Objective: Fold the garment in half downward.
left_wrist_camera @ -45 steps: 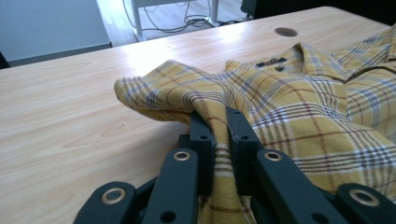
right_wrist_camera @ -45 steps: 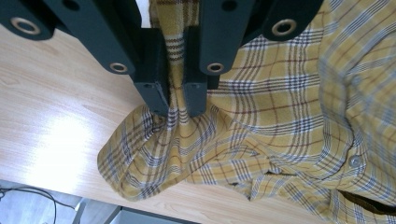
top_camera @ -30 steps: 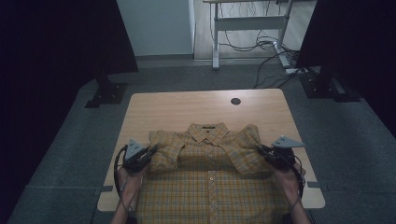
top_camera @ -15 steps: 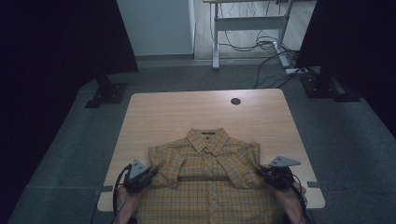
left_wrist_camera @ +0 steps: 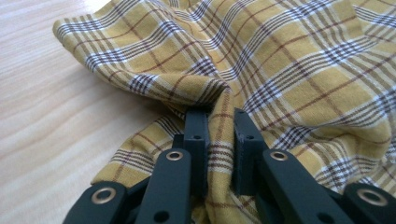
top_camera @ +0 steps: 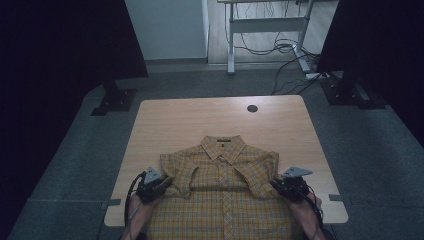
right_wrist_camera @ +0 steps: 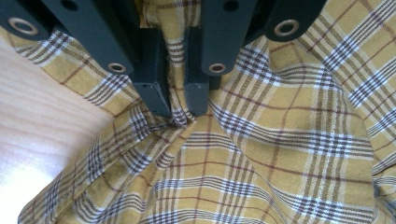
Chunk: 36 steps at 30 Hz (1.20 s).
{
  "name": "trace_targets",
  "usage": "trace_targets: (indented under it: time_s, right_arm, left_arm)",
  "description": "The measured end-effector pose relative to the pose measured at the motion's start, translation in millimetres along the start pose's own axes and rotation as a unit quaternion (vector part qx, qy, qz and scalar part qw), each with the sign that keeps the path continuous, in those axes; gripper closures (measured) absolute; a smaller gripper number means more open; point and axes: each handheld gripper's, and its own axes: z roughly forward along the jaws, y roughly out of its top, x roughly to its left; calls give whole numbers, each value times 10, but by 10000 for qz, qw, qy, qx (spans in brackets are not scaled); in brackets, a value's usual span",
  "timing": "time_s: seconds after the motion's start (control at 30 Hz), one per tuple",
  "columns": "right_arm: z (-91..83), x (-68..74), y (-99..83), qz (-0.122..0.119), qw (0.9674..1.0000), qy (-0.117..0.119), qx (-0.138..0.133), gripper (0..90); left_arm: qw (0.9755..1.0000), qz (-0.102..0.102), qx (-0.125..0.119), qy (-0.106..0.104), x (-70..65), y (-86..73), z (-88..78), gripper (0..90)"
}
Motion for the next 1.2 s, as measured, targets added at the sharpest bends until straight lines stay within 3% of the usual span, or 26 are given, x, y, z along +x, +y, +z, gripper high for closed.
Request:
trace_targets:
  time_s: [0.4,0.5,0.8,1.07,1.2]
  right_arm:
    - [267,-196,274,94,9995,-288,27,805]
    - [332,-258,340,112,9993,-361,32,805]
    - [490,-481,496,281,9985,-464,2,805]
    - [593,-598,581,407,9978,-525,-80,805]
    - [598,-641,571,709,9965,-426,-154,804]
  left_arm:
    - [9994,-106,72,312,239,309,354,790]
    - [9993,-52,94,358,292,394,450,792]
    - [9994,-315,-25,173,507,555,688,793]
    - [9983,-550,-101,142,606,632,806,803]
    - [9979,-645,-70,90,622,638,802,798]
